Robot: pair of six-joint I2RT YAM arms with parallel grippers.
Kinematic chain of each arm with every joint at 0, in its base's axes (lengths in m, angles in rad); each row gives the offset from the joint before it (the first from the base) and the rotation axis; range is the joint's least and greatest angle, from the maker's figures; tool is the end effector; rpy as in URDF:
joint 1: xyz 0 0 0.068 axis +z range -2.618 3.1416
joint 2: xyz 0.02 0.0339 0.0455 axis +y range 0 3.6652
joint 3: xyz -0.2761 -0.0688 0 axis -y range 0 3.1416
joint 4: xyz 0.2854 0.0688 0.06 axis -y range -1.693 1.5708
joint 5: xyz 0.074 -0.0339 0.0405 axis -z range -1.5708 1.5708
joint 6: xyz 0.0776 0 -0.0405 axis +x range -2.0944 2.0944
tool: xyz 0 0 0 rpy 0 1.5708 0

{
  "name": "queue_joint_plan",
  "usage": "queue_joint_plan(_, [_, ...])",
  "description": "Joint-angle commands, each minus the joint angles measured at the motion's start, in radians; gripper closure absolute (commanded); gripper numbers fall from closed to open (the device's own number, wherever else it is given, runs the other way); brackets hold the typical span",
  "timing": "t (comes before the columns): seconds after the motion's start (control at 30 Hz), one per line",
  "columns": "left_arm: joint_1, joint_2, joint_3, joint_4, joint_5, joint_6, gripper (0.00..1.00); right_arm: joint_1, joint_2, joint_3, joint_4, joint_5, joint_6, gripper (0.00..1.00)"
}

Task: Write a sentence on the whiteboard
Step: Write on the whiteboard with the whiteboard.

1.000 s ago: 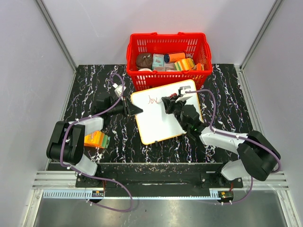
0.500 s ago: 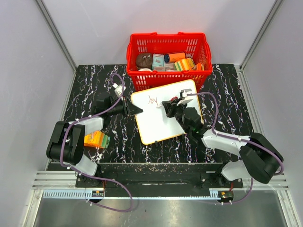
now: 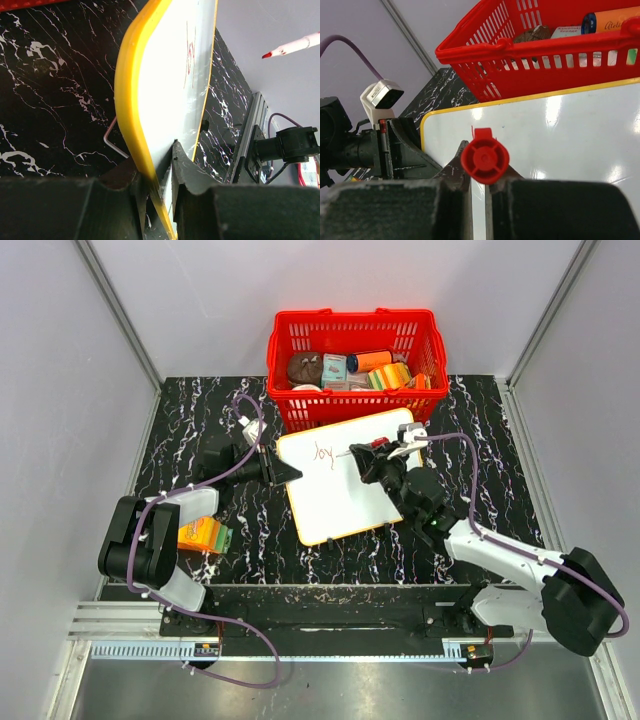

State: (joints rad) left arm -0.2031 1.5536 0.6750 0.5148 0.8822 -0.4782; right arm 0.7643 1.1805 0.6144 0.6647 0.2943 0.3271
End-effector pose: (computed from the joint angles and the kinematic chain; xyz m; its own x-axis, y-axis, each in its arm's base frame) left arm 0.3394 -0.1311 0.1643 -0.6936 -0.1557 -0.7033 0.5809 0.4564 -0.6740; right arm 0.2578 0.2160 0.2810 -0.0785 0.3507 -0.9332 -0.4527 0.8215 0.3468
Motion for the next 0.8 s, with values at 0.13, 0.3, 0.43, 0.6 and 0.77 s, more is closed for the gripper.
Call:
queue_joint_plan(0.13, [-0.03, 0.023, -0.002, -0.055, -0.134, 0.208, 1.0, -0.08, 0.019, 0.077, -0.04, -0.087, -0.023, 1.0])
queue_joint_plan(0.3, [-0.032, 0.022, 0.0, -0.056, -0.134, 0.21, 1.0, -0.224, 0.001, 0.059, -0.051, -0.247, 0.073, 1.0])
queue_joint_plan(0.43, [-0.032, 0.022, 0.001, -0.059, -0.137, 0.211, 1.0, -0.257, -0.019, 0.05, -0.071, -0.284, 0.052, 1.0])
queue_joint_plan(0.6, [-0.033, 0.022, 0.001, -0.062, -0.138, 0.213, 1.0, -0.258, -0.028, 0.057, -0.097, -0.274, 0.006, 1.0])
queue_joint_plan(0.77, [-0.033, 0.022, 0.003, -0.064, -0.138, 0.213, 1.0, -0.258, -0.001, 0.082, -0.103, -0.285, -0.025, 1.0])
